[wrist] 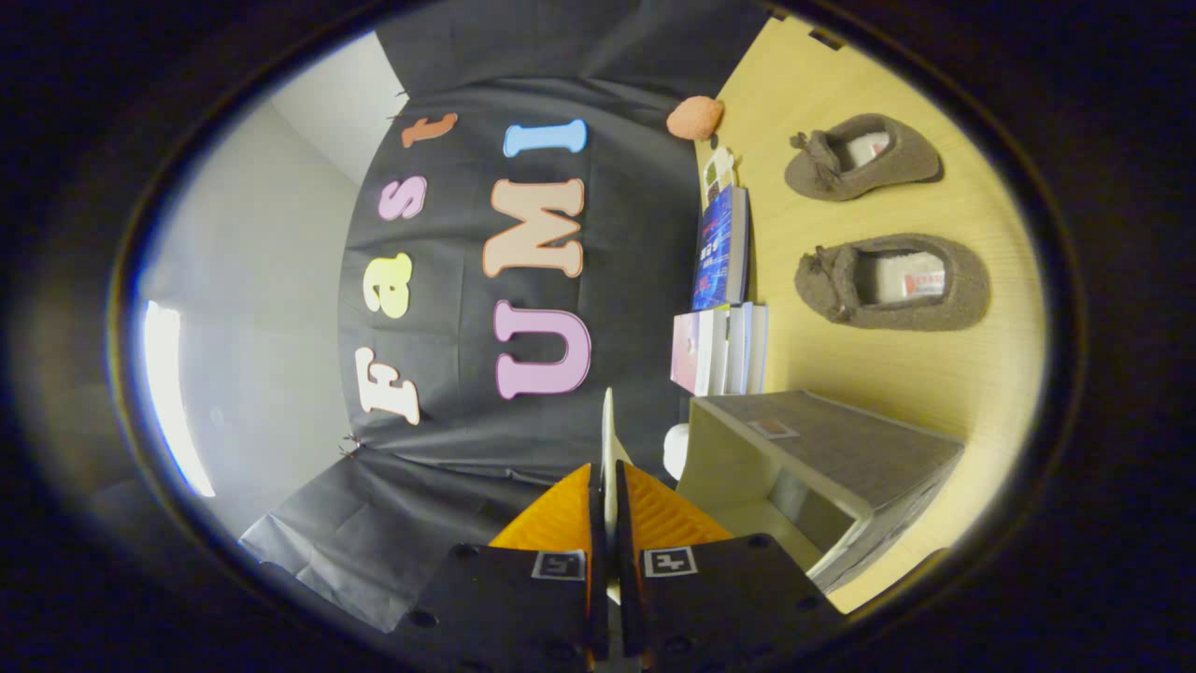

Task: Open the storage box then place both shoes into the box .Put the left shoe in first, then the right shoe, with the right side of both shoes facing outward in a uniform manner.

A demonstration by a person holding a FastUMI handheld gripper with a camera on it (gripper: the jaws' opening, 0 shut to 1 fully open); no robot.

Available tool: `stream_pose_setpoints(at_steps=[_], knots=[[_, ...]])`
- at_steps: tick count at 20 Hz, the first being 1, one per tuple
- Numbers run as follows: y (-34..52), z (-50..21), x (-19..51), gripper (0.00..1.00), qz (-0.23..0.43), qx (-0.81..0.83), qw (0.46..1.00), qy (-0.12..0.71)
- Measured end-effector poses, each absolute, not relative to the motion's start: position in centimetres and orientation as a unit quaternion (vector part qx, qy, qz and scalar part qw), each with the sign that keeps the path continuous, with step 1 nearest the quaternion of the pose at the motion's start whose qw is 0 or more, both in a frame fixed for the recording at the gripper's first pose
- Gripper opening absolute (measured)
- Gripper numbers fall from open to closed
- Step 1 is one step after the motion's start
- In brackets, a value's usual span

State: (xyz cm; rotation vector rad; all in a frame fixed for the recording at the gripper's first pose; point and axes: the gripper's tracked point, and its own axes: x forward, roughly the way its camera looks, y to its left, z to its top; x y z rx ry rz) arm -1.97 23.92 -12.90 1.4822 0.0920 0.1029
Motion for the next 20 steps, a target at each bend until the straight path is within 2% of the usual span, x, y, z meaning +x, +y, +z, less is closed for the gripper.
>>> stream_pose_setpoints(at_steps=[10, 20], knots=[[34.3, -6.1, -1.8, 0.09, 0.079, 0.668, 0.738, 0.053], [45.0, -7.2, -2.6, 0.1, 0.084, 0.672, 0.732, 0.077]])
